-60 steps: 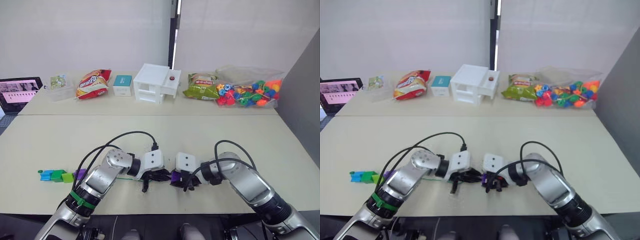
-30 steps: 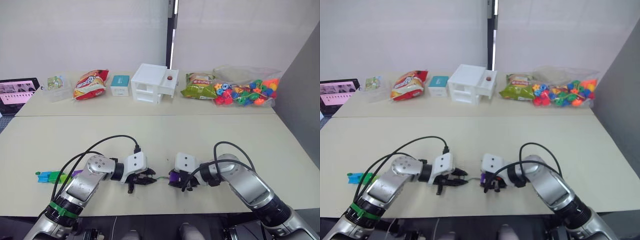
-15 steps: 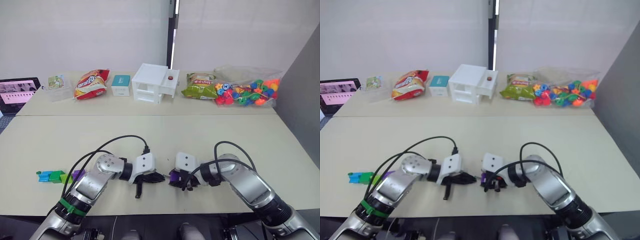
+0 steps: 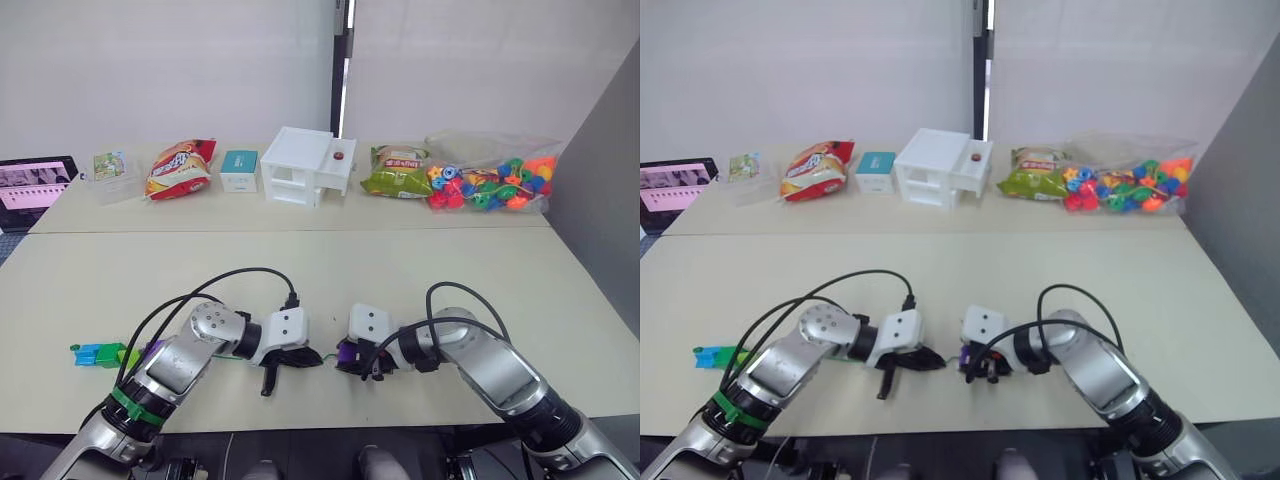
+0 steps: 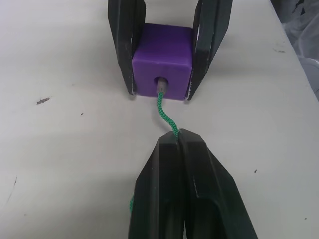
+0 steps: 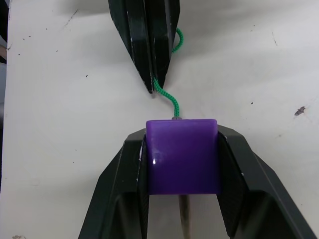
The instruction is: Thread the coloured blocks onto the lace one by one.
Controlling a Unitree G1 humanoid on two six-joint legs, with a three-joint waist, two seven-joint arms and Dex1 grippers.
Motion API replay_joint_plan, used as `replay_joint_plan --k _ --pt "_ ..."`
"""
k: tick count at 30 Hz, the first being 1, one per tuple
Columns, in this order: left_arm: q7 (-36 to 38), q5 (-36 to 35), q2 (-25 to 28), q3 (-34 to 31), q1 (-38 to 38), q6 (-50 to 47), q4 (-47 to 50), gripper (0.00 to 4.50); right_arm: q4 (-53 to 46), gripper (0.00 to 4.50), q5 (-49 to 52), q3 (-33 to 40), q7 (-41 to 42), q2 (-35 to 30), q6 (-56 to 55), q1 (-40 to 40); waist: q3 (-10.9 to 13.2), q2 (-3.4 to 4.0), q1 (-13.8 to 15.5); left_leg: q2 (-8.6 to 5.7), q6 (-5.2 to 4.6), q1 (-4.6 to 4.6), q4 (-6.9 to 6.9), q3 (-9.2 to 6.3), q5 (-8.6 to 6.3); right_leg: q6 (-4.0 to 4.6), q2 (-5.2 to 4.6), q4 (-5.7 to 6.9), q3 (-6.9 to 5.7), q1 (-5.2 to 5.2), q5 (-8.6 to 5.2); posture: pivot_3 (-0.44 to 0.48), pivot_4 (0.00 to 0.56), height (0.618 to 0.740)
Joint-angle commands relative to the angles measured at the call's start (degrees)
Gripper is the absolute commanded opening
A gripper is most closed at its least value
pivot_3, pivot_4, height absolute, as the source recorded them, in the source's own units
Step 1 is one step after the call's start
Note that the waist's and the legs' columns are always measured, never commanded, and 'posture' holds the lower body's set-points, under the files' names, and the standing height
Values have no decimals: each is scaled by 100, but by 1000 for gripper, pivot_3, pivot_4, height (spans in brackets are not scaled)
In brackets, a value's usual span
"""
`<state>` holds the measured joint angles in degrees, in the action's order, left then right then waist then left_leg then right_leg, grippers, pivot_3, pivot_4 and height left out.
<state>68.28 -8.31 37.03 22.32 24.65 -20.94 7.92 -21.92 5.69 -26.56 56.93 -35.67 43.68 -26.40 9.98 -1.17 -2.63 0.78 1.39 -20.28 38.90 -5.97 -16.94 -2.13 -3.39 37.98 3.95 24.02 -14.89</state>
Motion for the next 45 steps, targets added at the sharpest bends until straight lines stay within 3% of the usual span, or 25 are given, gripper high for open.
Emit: replay_joint_plan --k 1,6,15,24,42,44,45 --pt "-22 33 65 -118 3 120 -8 1184 16 1204 -33 -75 -93 12 33 -12 0 0 -3 0 0 1 0 0 0 0 0 1 0 0 0 0 150 740" --pt "-28 85 58 -92 53 154 -18 2798 5 1204 -30 -76 -91 5 33 -9 0 0 -2 0 0 0 0 0 0 0 0 0 0 0 0 0 150 740" --pt "-35 172 -109 27 171 227 -238 2798 -47 1204 -27 -83 -115 13 74 3 -6 -5 -3 0 0 0 0 1 0 0 0 2 0 2 0 0 150 740" --pt "-11 263 -246 126 154 495 -374 44 -113 1204 -12 -51 -127 -29 139 26 -6 -5 2 0 0 0 1 1 0 0 0 2 0 0 0 0 150 740" --pt "-48 374 -417 198 290 373 -239 44 -23 1204 -52 -84 -220 57 159 -30 -6 -5 -2 0 0 0 1 1 0 0 0 2 0 0 0 0 150 740" --pt "-137 292 -396 32 276 171 -187 598 -51 1204 -44 -6 -279 72 135 4 -6 -5 -8 0 0 1 1 1 0 0 1 2 1 0 0 0 150 740" --pt "-152 289 -371 -10 278 126 -170 884 -76 1704 -26 55 -309 78 124 22 -6 -5 -8 0 0 1 1 1 0 0 1 2 0 0 0 0 150 740"
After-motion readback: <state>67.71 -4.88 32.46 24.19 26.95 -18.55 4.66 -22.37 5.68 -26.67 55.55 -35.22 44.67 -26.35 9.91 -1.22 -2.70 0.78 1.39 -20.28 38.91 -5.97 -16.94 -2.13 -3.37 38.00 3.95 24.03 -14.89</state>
